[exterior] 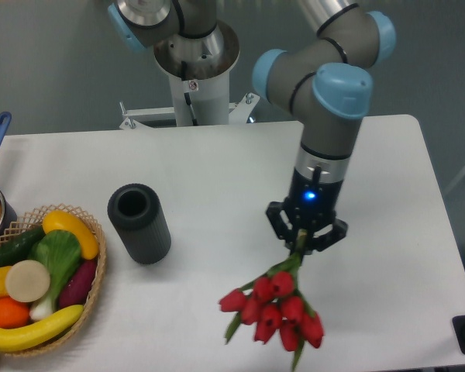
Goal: Insert the flowers into the vase
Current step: 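Carry the red tulip bunch with the gripper over the black vase, then lower the tulip stems down into the black vase opening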
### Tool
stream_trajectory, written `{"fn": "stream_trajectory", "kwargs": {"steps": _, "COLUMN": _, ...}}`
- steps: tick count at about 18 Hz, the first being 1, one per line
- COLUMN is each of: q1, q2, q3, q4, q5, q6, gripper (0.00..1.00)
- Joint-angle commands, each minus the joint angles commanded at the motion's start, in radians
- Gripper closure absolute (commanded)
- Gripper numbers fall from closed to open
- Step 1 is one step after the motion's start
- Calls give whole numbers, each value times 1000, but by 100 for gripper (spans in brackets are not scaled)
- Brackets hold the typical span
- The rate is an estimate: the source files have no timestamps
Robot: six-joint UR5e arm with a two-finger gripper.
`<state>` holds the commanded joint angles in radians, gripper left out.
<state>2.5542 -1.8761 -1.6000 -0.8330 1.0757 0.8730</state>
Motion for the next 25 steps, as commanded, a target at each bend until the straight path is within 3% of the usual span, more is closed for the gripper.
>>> {"fn": "stream_trajectory", "kwargs": {"steps": 5, "q1": -9, "q2": 37, "q3": -20, "q4": 101, "q5": -253, "q6": -8, "gripper": 100}}
{"fn": "stream_trajectory", "kwargs": {"steps": 8, "q1": -5, "q2": 63, "q3": -44, "q4": 104, "q5": -446, "q6": -20, "gripper": 100}}
{"fn": "stream_trajectory", "kwargs": {"steps": 12, "q1": -2, "q2": 101, "q3": -84, "q4": 126, "q5": -580, "q6": -14, "gripper": 100}}
{"fn": "stream_trajectory", "kwargs": {"steps": 17, "q1": -5, "q2": 133, "q3": -118, "q4": 132, "q5": -698, "q6": 14, "gripper": 100}}
{"fn": "stream_trajectory", "kwargs": {"steps": 25, "q1": -11, "q2": 245, "q3": -308, "q4": 132, "q5": -812, "q6": 161, "gripper": 100}}
